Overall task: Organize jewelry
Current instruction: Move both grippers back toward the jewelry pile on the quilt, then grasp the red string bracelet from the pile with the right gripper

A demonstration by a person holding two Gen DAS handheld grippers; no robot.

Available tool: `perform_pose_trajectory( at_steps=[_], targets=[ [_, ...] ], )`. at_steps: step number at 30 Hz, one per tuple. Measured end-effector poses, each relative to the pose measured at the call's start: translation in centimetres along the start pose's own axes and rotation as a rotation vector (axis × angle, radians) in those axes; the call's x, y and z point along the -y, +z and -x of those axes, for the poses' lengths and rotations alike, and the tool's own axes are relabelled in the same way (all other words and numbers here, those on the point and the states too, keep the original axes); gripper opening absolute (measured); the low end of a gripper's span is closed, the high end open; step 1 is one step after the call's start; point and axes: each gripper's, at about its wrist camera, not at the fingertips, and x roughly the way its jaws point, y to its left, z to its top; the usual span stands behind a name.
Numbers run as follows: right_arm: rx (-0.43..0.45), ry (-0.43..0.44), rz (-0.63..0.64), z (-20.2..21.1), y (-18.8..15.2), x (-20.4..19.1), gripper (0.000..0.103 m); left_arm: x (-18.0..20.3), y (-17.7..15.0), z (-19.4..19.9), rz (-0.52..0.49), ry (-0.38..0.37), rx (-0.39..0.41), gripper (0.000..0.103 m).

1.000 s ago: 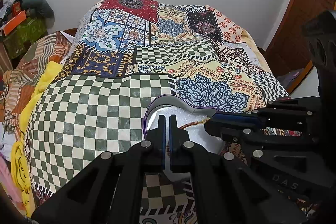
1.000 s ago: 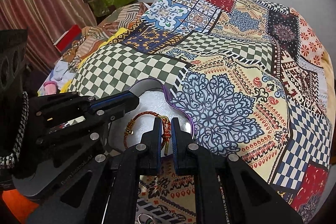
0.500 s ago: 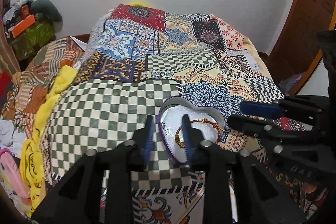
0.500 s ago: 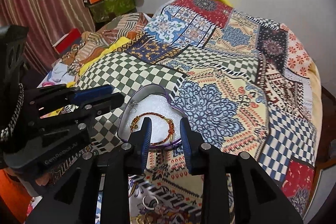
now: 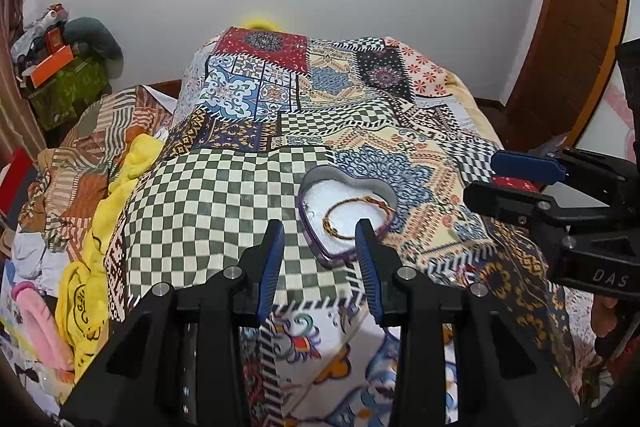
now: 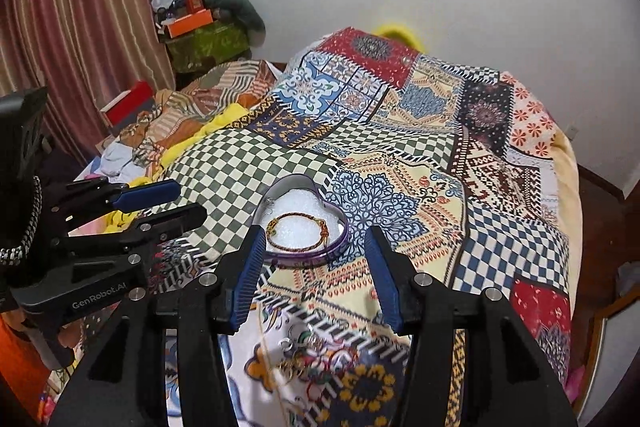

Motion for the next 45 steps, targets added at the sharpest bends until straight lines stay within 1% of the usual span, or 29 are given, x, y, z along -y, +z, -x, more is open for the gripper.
perform_pose_trajectory(
  at_steps=[8,13,19,24,30,37,39,42,45],
  targets=[
    [0.042,-0.021,-0.002,2.8,-1.9,-0.1,0.047,1.5,-1.7,2.4,-0.009,-0.016,0.01,0.036],
    [0.039,-0.04,-0.002,3.6,-3.2,0.4,0.047,2.5,-3.0,3.0,-0.006,-0.032,0.003,0.036],
    [0.015,-0.054,-0.031,3.8,-5.0,1.7,0.047,4.1,-4.6,2.4,-0.024,-0.056,-0.026,0.036],
    [-0.027,-0.063,-0.039,3.0,-6.8,2.4,0.047,5.2,-6.0,1.4,-0.034,-0.086,-0.059,0.036],
    [-0.094,-0.046,-0.049,1.3,-8.8,2.9,0.047,6.0,-6.9,-0.1,-0.054,-0.091,-0.093,0.036],
    [-0.173,0.008,-0.024,-0.7,-9.9,2.2,0.047,5.9,-7.6,-1.9,-0.053,-0.088,-0.124,0.036],
    [-0.167,-0.006,0.002,-1.0,-9.9,1.8,0.047,5.9,-7.8,-2.1,-0.054,-0.08,-0.126,0.036],
    [-0.155,-0.074,0.048,-1.6,-9.8,1.3,0.047,5.9,-8.2,-2.3,-0.055,-0.084,-0.128,0.036],
    [-0.156,-0.087,0.033,-2.0,-9.9,2.0,0.047,6.2,-8.4,-2.1,-0.073,-0.083,-0.117,0.036]
  ],
)
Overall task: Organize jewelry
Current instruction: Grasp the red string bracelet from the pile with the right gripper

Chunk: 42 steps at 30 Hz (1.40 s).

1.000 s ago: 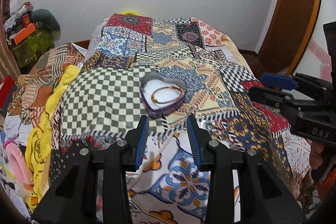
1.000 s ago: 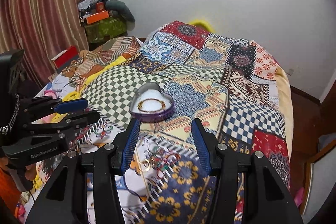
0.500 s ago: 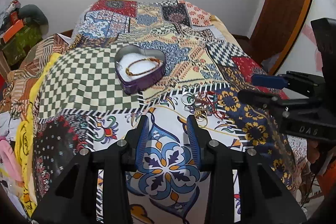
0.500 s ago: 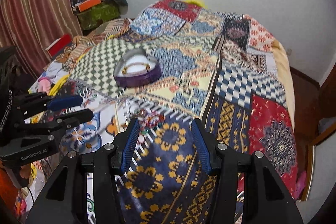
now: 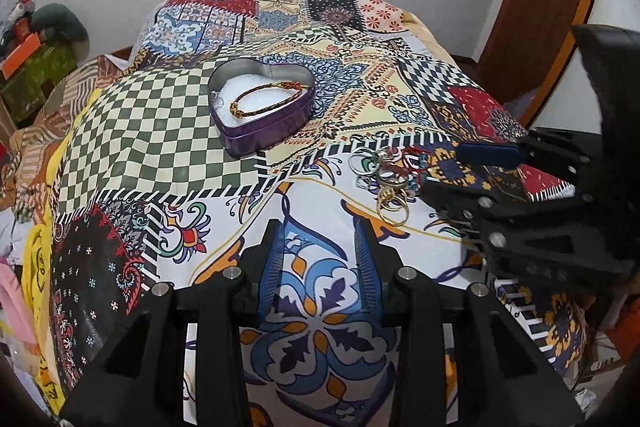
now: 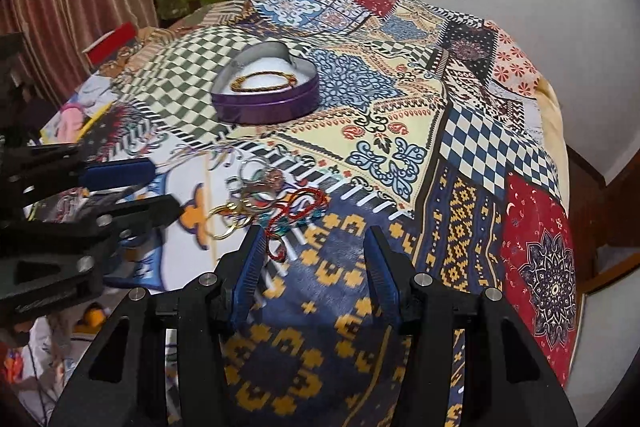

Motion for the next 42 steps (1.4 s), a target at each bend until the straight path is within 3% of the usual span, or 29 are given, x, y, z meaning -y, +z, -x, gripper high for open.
perform_pose_trajectory(
  at_steps=[6,11,16,22,26,29,42],
  targets=[
    [0.001,-0.046,-0.084,0.2,0.0,2.7,0.047,0.8,-0.2,0.4,-0.018,-0.037,0.014,0.036],
    [0.008,0.016,-0.107,0.9,0.4,2.6,0.047,1.5,-0.2,0.2,-0.023,-0.058,0.021,0.036],
    [0.015,0.064,-0.047,0.7,1.2,0.2,0.047,1.6,-0.5,0.2,-0.02,-0.054,0.027,0.036],
    [-0.005,0.052,-0.037,-0.7,1.0,-0.1,0.027,1.7,-1.1,0.8,-0.021,-0.083,0.031,0.034],
    [-0.003,0.056,-0.06,-0.7,0.7,0.8,0.008,2.3,-1.3,0.9,-0.028,-0.094,0.035,0.033],
    [0.006,0.072,-0.085,-0.8,0.7,1.3,0.004,2.7,-1.0,0.5,-0.031,-0.096,0.036,0.031],
    [0.042,0.062,-0.121,1.4,-0.6,2.9,0.004,3.1,0.4,-1.9,-0.024,-0.082,0.025,0.026]
  ],
)
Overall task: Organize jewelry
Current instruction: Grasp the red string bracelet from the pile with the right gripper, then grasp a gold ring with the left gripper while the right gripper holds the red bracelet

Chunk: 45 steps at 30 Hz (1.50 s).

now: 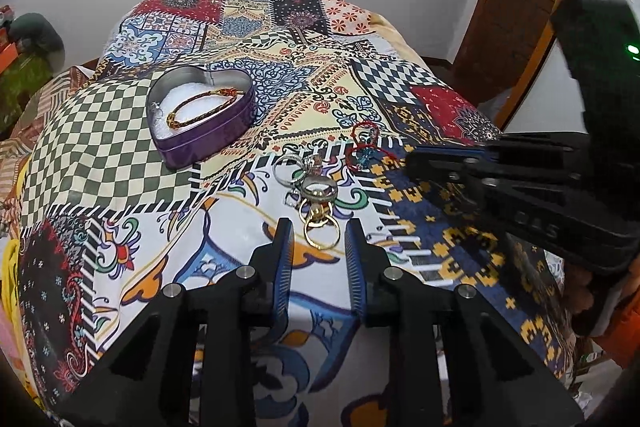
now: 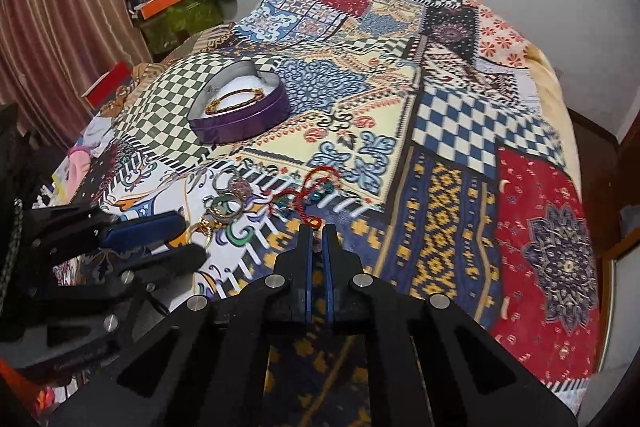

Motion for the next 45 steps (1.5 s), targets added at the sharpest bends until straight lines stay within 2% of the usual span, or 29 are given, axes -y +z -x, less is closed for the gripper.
perform_pose_trajectory(
  at_steps=[2,6,8,10,11,17,23,26,30,35,45],
  targets=[
    [-0.006,-0.011,0.013,0.3,-0.2,0.0,0.004,0.2,0.1,-0.2,-0.004,0.006,0.001,0.026],
    [-0.023,-0.027,0.016,0.7,-0.3,0.1,0.007,0.5,0.1,-0.5,-0.019,0.028,0.01,0.018],
    [-0.036,-0.03,0.003,0.7,-0.3,0.2,0.022,0.5,0.0,-0.3,-0.023,0.03,0.019,0.018],
    [-0.023,-0.038,-0.01,1.0,-0.4,0.3,0.032,0.4,-0.1,-0.2,-0.022,0.03,0.024,0.018],
    [-0.017,-0.042,-0.011,1.1,-0.4,0.2,0.033,0.3,0.0,0.0,-0.016,0.027,0.027,0.018],
    [-0.023,-0.013,-0.027,0.8,0.7,-0.2,0.033,-1.2,-0.2,1.5,0.037,0.027,0.064,0.018],
    [-0.041,0.025,-0.103,-1.5,2.5,-0.1,0.032,-2.2,0.1,3.2,0.056,0.03,0.109,0.018],
    [-0.073,0.048,-0.108,-3.2,2.7,-0.2,0.033,-2.4,0.0,3.7,0.061,0.029,0.118,0.018],
    [-0.07,0.068,-0.126,-3.4,2.4,0.1,0.032,-2.8,-0.3,4.7,0.068,0.042,0.135,0.018],
    [-0.068,0.038,-0.101,-3.4,2.4,0.1,0.01,-3.5,-0.6,5.7,0.09,0.057,0.148,0.018],
    [-0.036,0.016,-0.087,-2.3,2.6,-0.4,0.007,-4.2,-0.5,7.2,0.105,0.076,0.172,0.018]
  ],
)
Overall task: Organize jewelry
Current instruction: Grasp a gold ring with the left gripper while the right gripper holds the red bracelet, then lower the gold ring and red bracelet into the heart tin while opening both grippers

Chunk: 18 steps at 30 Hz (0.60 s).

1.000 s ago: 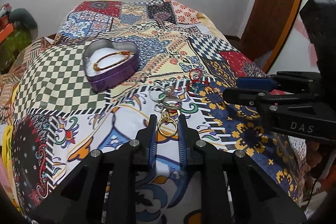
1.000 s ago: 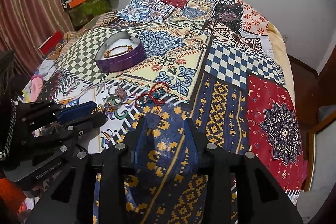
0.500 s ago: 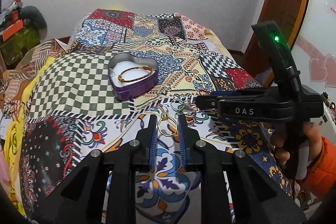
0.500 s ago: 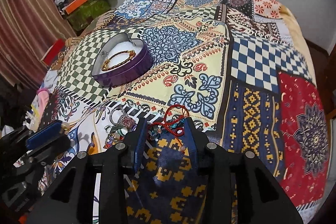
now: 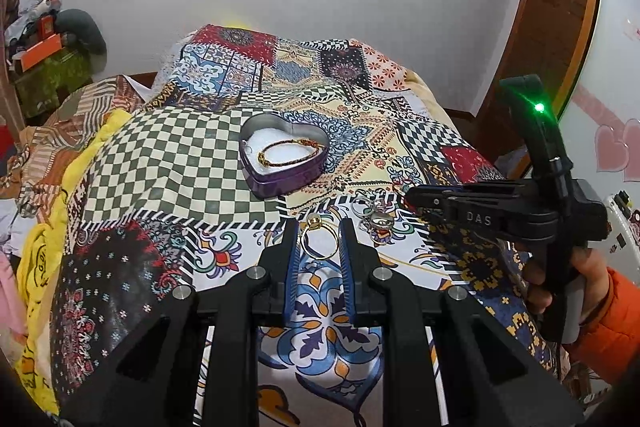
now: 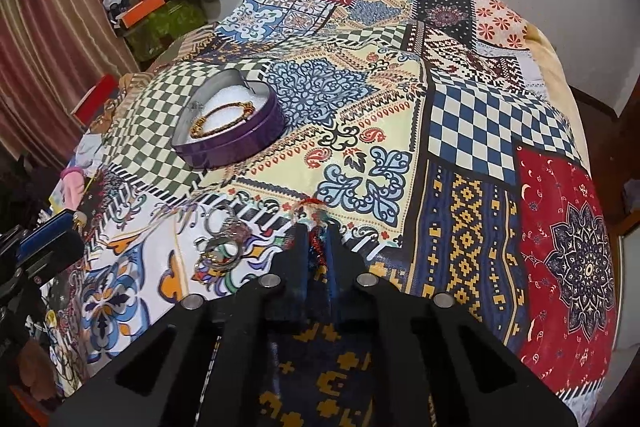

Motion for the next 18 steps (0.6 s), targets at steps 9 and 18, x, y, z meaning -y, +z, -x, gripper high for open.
perform_pose_trajectory(
  at_steps=[9,18],
  targets=[
    [0.073,0.015,0.035,3.0,1.0,-1.3,0.007,-0.1,1.3,0.7,0.007,0.009,0.03,0.018],
    [0.144,0.05,0.046,5.1,3.2,-2.4,0.007,-0.6,3.5,0.6,0.001,0.013,0.063,0.018]
  ],
)
